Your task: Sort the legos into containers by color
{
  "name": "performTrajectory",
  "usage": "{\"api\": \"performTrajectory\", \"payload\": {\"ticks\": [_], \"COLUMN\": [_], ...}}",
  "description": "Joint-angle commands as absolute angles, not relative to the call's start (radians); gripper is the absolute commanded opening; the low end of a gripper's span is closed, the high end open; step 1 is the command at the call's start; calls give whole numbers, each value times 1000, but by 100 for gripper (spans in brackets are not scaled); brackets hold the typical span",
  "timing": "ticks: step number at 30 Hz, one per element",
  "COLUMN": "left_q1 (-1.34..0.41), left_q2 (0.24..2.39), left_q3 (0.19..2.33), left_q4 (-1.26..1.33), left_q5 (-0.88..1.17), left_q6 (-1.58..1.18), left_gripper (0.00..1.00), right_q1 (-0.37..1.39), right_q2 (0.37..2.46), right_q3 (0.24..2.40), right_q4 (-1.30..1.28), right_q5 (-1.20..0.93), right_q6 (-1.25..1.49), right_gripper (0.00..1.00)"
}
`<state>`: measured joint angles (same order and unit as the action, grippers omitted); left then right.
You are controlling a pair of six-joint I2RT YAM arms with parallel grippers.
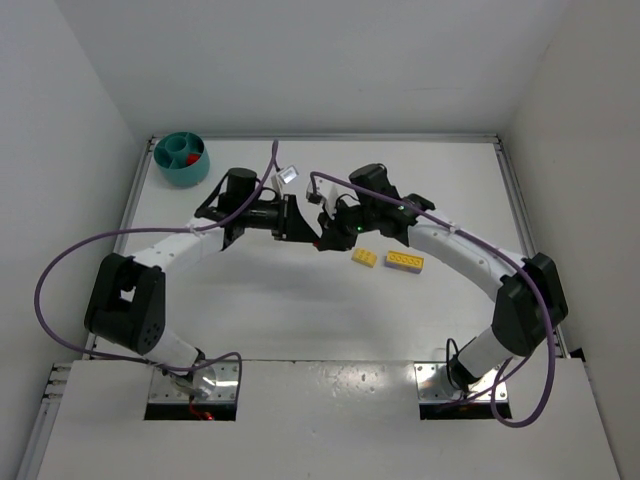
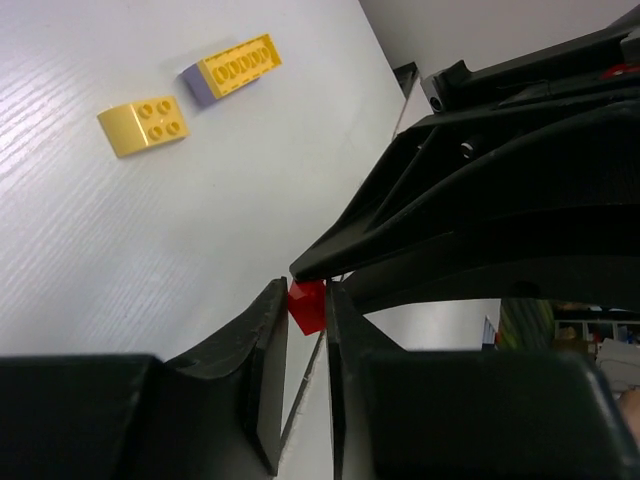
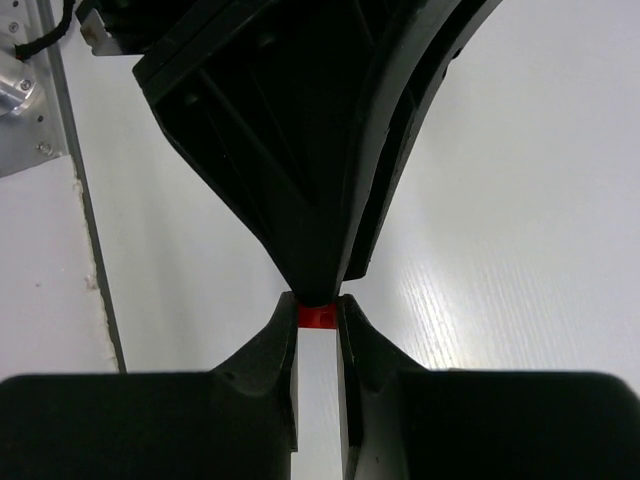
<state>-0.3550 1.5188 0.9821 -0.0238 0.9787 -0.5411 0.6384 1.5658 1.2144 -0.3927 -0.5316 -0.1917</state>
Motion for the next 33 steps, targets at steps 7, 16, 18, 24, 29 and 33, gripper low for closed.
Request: {"api": "performTrajectory", "payload": {"ticks": [7, 16, 18, 24, 29, 33], "left_q1": [-284, 33, 93, 255, 285, 285], "left_q2": [1468, 1603, 1664, 1886, 2051, 2132], "left_q3": [985, 1349, 1463, 1778, 1939, 2028], "left_q4": [-79, -474, -474, -506, -515, -515], "left_q5": [963, 688, 559, 347, 290, 259], "left_q6": [-496, -142, -109, -84, -95, -95], "left_gripper": [8, 0, 0, 0, 0, 0], "right_q1": [624, 585, 575, 529, 508, 474], "right_q2": [1510, 1460, 1460, 1439, 1439, 1417], "right_q3": [1227, 1114, 1085, 1005, 971, 960], "right_q4": [-336, -393, -406, -397, -388, -379], "right_q5": [-460, -282, -250, -201, -172, -161], "right_q6": [-206, -202, -202, -181, -161, -161], "right_gripper": [38, 52, 53, 53, 53, 53]}}
